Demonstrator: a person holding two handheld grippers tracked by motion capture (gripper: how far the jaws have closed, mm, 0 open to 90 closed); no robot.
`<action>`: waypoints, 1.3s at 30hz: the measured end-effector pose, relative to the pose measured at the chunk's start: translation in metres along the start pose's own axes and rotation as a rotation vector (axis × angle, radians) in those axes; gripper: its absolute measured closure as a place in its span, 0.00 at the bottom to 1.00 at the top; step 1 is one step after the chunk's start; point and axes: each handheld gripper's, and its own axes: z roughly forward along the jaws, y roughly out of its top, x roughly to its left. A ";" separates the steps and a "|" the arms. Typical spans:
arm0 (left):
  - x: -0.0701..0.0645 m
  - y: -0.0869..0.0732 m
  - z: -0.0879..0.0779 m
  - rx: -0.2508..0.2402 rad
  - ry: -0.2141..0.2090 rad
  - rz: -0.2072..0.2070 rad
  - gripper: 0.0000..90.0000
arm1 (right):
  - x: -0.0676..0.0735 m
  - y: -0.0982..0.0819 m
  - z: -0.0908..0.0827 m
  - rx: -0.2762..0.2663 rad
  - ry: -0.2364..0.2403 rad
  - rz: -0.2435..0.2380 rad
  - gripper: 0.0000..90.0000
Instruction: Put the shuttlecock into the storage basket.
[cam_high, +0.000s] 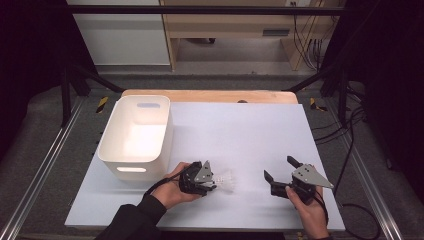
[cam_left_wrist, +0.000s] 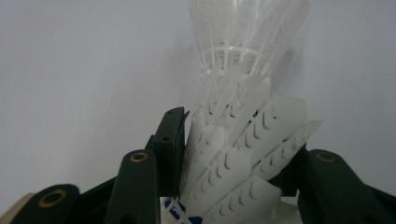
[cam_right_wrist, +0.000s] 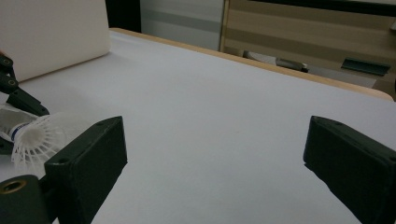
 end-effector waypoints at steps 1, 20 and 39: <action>0.000 0.000 0.000 0.001 0.000 0.006 0.63 | 0.000 0.000 0.000 0.000 0.000 0.000 0.07; 0.007 0.020 -0.034 -0.204 0.078 -0.117 0.71 | 0.000 0.001 -0.001 -0.013 0.000 0.002 0.07; 0.038 0.057 -0.098 -0.353 0.210 -0.193 0.71 | -0.001 0.000 -0.001 -0.018 0.010 0.013 0.06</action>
